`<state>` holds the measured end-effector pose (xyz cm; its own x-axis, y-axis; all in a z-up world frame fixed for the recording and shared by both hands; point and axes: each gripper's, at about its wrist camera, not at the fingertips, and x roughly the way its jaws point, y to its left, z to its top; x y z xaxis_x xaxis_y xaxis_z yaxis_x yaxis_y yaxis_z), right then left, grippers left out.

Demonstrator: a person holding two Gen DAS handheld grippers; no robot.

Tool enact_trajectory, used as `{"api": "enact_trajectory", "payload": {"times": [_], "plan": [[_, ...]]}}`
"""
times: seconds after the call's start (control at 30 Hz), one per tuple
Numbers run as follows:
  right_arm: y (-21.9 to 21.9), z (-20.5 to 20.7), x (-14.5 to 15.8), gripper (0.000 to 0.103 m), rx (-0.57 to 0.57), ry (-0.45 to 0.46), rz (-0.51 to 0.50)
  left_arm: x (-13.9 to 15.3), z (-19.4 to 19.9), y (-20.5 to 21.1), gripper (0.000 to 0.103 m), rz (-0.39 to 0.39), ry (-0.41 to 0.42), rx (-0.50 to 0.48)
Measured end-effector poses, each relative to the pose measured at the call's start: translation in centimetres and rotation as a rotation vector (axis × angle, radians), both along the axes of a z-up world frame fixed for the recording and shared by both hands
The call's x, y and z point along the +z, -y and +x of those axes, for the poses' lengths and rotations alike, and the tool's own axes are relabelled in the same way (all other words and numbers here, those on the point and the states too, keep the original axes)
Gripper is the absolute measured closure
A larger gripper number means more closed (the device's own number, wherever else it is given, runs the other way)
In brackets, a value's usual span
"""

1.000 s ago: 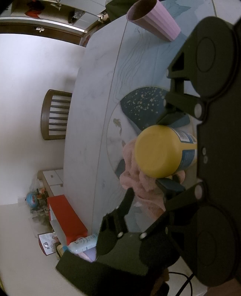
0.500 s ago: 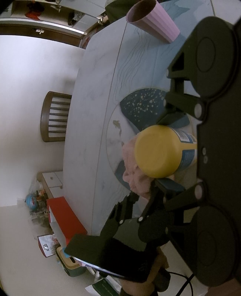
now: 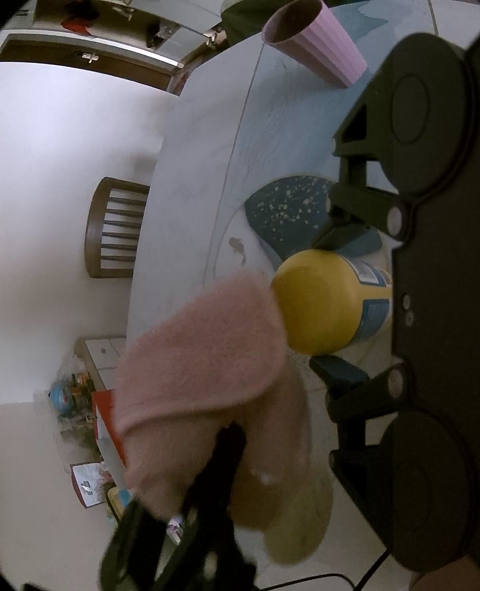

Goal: Clean container
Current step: 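Wipe the jar's lid and side with the towel in the left tool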

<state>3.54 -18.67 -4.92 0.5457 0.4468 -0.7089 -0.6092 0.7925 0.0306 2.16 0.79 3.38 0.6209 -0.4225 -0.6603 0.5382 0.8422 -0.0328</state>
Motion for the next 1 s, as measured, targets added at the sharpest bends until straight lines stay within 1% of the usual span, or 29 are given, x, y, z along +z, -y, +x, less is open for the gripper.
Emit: {"api": "enact_trajectory", "payload": {"times": [0.13, 0.27, 0.4, 0.77, 0.87, 1.0], "plan": [[0.0, -0.1, 0.0, 0.042, 0.01, 0.006, -0.005, -0.3, 0.4, 2.1, 0.073, -0.005, -0.023, -0.08], [-0.2, -0.6, 0.0, 0.042, 0.034, 0.025, -0.022, -1.5, 1.5, 3.4, 0.073, -0.001, -0.062, -0.105], [-0.4, -1.1, -0.1, 0.042, 0.054, 0.044, -0.038, -2.6, 3.2, 3.7, 0.073, -0.001, -0.093, -0.067], [0.2, -0.7, 0.0, 0.042, 0.018, 0.014, -0.006, -4.5, 7.2, 0.9, 0.073, -0.096, -0.174, 0.089], [0.5, -0.7, 0.0, 0.042, 0.015, 0.006, 0.006, -5.4, 7.8, 0.5, 0.073, -0.072, -0.191, 0.113], [1.2, -0.5, 0.0, 0.042, 0.009, -0.006, 0.028, -7.2, 7.8, 0.5, 0.073, -0.053, -0.232, 0.095]]}}
